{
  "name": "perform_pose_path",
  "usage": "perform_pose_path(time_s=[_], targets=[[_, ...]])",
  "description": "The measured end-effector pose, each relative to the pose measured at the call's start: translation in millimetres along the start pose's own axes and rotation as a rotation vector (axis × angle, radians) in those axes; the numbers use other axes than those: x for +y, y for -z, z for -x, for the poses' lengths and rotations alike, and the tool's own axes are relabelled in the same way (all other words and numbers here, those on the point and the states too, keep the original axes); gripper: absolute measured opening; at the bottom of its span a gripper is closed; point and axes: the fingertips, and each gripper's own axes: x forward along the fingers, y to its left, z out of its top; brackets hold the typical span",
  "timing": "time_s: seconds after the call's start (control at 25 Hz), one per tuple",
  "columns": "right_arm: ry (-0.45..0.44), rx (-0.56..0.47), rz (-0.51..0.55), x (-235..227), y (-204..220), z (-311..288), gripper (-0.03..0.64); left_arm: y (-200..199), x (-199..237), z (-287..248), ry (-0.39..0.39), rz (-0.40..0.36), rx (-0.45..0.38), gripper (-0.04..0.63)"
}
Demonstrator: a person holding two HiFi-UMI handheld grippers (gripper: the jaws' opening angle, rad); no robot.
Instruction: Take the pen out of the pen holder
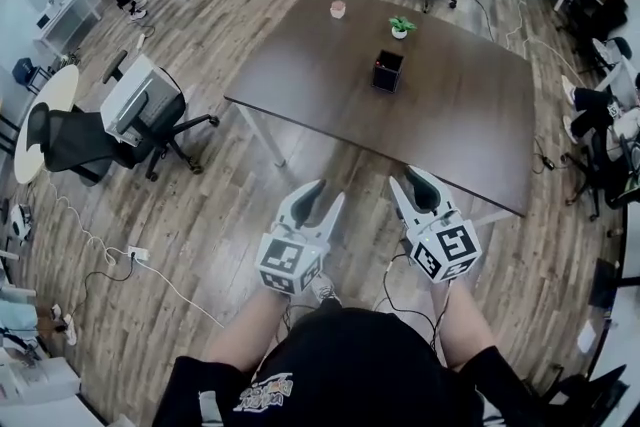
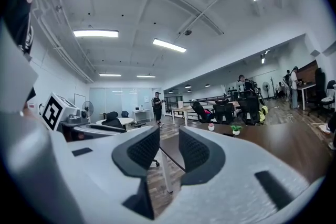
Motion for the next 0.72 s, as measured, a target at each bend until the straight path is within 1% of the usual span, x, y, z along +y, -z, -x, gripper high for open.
perform_pose_path(time_s=[0.32,0.52,0.72], targets=[[0.042,-0.009,0.001,15,-2,-51,0.123,-3,53,-3,0.051,-0.004,-0.001,0.123],[0.058,-0.004,-0.002,16,-6,-67,0.123,-7,67,-10,0.079,0.0,0.001,0.123],[0.069,0.0,-0.004,2,-6,-77,0.124,-8,73,-27,0.086,0.006,0.001,0.123]])
